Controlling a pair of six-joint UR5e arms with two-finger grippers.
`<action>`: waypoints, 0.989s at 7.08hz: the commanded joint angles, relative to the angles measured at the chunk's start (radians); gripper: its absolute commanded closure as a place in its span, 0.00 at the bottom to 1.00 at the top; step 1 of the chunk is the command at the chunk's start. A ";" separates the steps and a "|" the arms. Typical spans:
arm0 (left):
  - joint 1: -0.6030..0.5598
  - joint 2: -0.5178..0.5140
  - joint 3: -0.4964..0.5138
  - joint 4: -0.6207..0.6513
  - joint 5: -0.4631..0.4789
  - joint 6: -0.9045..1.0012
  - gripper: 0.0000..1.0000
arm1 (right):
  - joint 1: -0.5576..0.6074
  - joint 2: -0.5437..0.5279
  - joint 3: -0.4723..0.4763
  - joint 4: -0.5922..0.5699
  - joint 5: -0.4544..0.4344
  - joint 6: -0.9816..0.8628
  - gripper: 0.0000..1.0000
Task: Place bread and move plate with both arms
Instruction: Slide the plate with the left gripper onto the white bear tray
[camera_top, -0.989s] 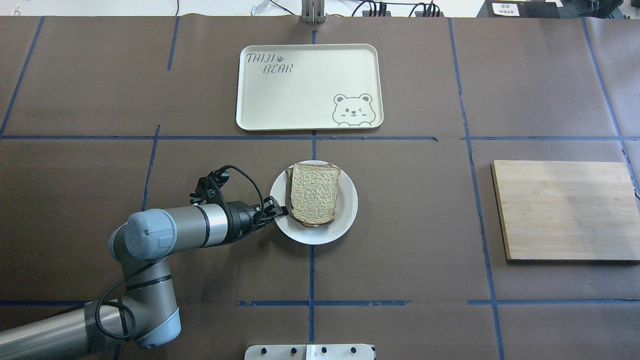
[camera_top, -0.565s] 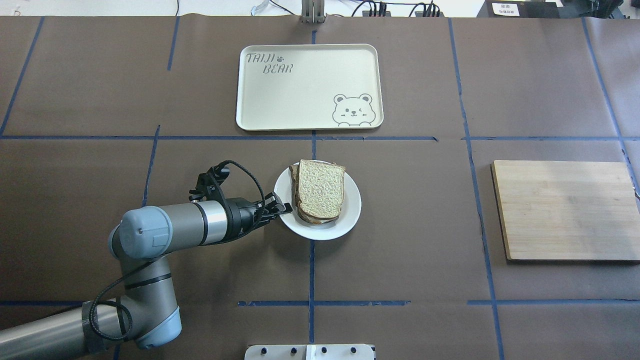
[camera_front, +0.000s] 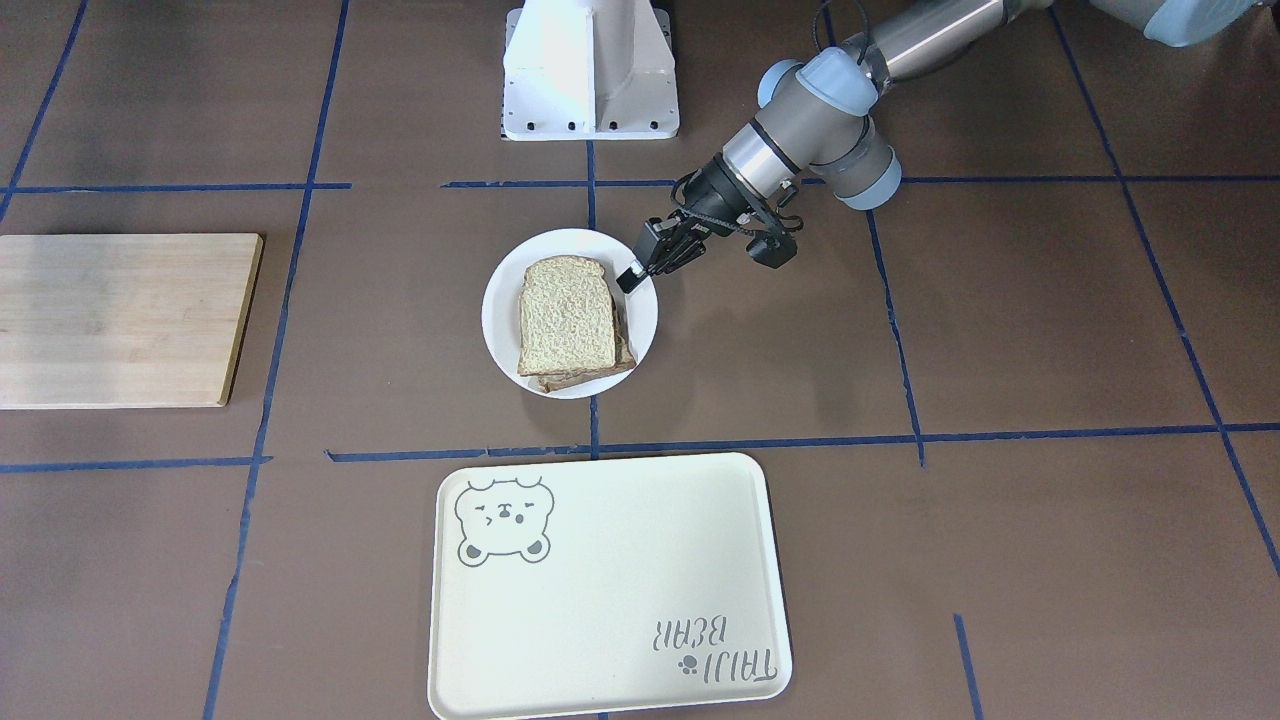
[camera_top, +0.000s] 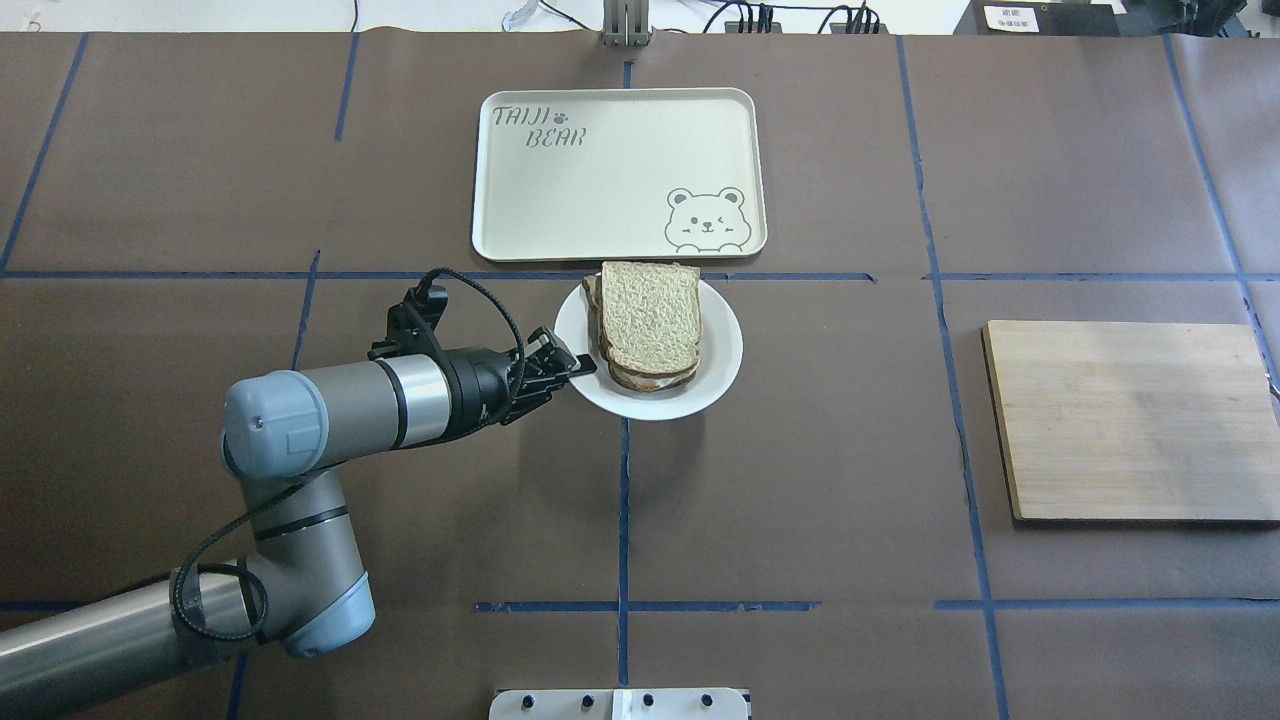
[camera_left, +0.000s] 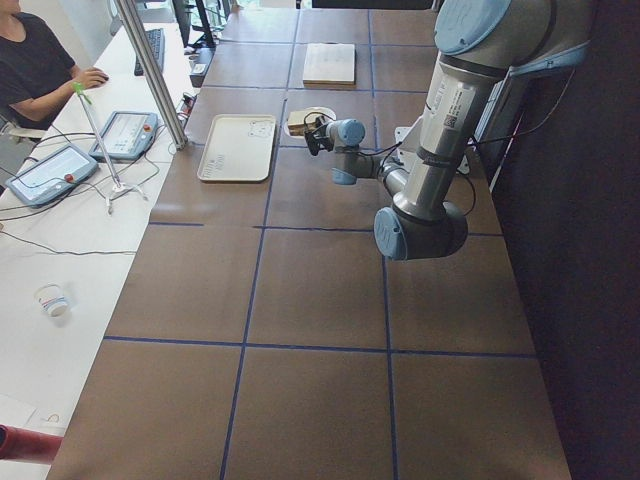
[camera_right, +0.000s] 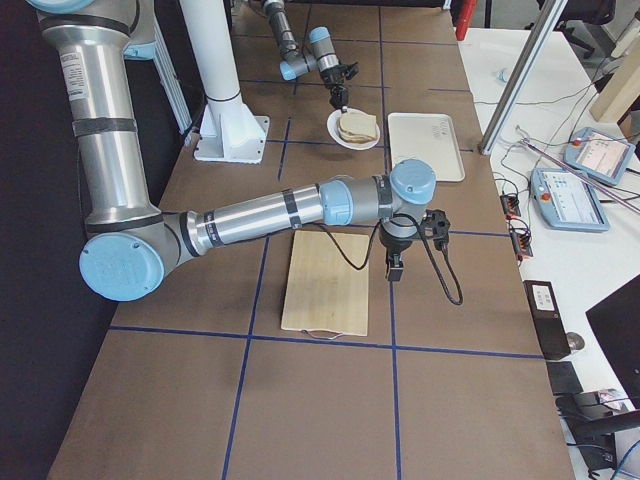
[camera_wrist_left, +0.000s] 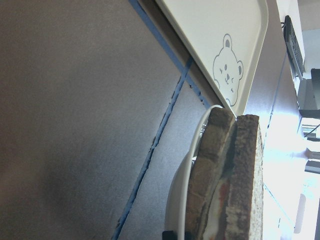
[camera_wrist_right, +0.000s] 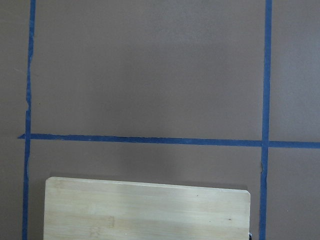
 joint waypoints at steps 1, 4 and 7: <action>-0.066 -0.086 0.082 -0.002 0.040 -0.041 1.00 | 0.000 -0.006 0.010 0.001 0.000 0.001 0.00; -0.106 -0.246 0.353 0.001 0.199 -0.122 1.00 | 0.002 -0.002 0.010 0.001 0.000 0.003 0.00; -0.150 -0.340 0.575 0.004 0.226 -0.149 1.00 | 0.003 0.006 0.012 0.001 -0.002 0.013 0.00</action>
